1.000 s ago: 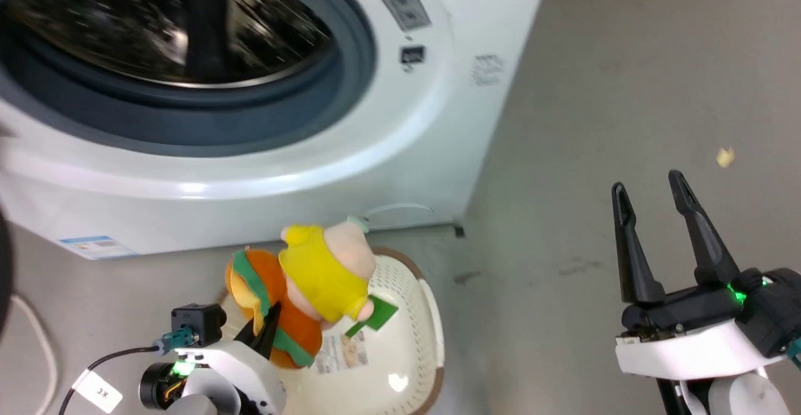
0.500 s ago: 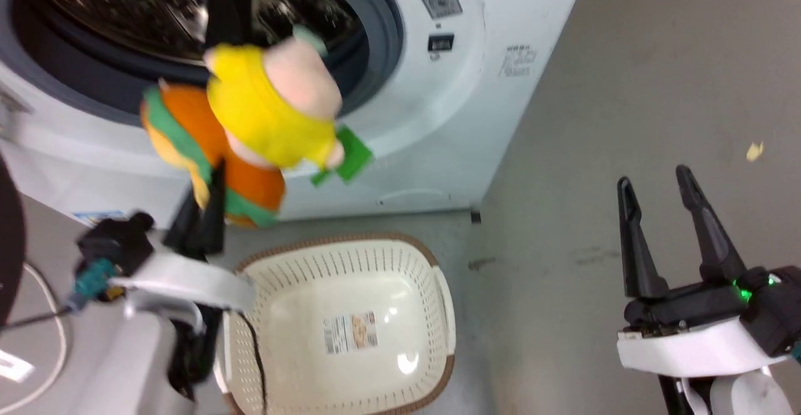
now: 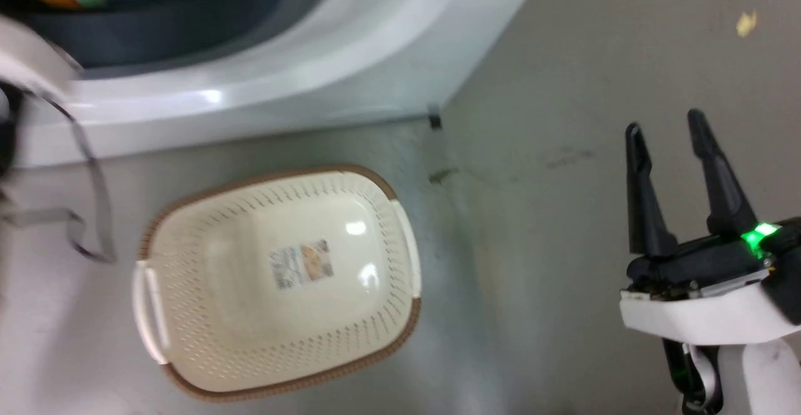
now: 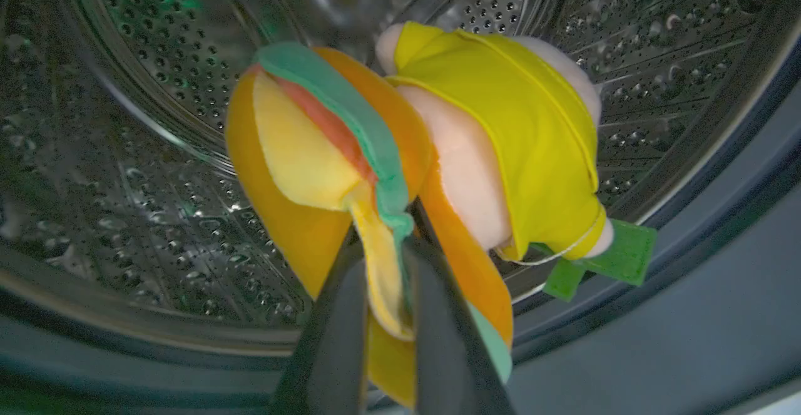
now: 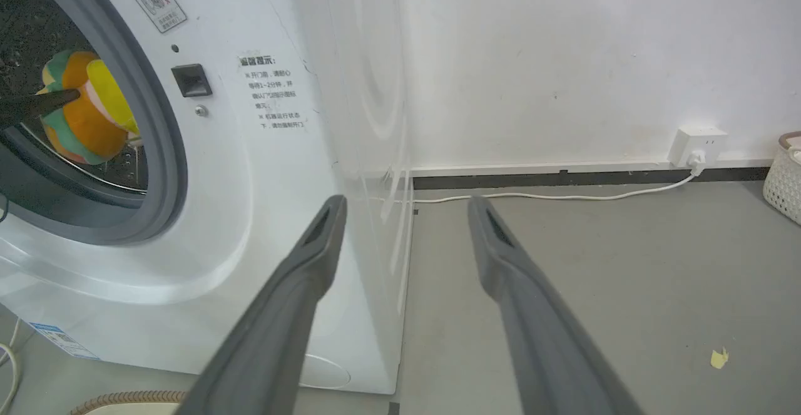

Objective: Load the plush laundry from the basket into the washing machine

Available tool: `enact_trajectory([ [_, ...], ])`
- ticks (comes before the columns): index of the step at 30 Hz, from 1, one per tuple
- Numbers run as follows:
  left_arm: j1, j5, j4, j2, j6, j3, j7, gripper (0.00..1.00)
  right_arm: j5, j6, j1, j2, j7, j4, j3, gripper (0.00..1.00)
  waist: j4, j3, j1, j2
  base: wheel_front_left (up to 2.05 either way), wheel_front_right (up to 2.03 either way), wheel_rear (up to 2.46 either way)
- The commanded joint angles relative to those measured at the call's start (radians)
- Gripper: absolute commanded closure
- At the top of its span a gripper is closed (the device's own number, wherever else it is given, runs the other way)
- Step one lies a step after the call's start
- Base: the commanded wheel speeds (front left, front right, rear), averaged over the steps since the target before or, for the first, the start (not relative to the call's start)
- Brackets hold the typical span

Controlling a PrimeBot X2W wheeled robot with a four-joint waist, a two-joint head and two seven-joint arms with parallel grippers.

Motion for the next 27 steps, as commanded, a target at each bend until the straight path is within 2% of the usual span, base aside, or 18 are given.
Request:
enact_trajectory([
  [1,-0.063,0.015,0.021,0.025,-0.013,-0.006,0.021,1.00,0.014,0.001,-0.024,0.000,-0.004,-0.009,-0.001,0.00,-0.058,0.078,-0.0003,0.0000,0.00,0.00,0.00],
  [9,-0.347,0.059,0.199,0.122,-0.054,-0.079,0.189,1.00,0.059,0.001,-0.057,0.000,-0.004,-0.012,0.014,0.00,-0.120,0.163,-0.0003,0.0000,0.00,0.00,0.00],
  [13,-0.447,0.051,0.286,0.130,-0.061,-0.107,0.266,1.00,0.078,0.001,-0.066,0.000,-0.004,-0.017,0.020,0.00,-0.137,0.190,-0.0003,0.0000,0.00,0.00,0.00],
  [17,-0.511,0.058,0.359,0.136,-0.065,-0.139,0.298,1.00,0.088,0.001,-0.072,0.000,-0.004,-0.017,0.029,0.00,-0.150,0.207,-0.0003,0.0000,0.00,0.00,0.00],
  [22,-0.551,0.047,0.448,0.123,-0.068,-0.176,0.361,1.00,0.095,0.001,-0.077,0.000,-0.004,-0.015,0.026,0.00,-0.153,0.212,-0.0003,0.0000,0.00,0.00,0.00],
  [26,-0.560,0.033,0.487,0.112,-0.069,-0.195,0.360,1.00,0.092,0.001,-0.080,0.000,-0.004,-0.011,0.024,0.00,-0.148,0.201,-0.0003,0.0000,0.00,0.00,0.00],
  [27,-0.559,0.032,0.493,0.110,-0.069,-0.199,0.349,0.74,0.091,0.001,-0.081,0.000,-0.004,-0.011,0.022,0.00,-0.145,0.195,-0.0003,0.0000,0.00,0.00,0.00],
])
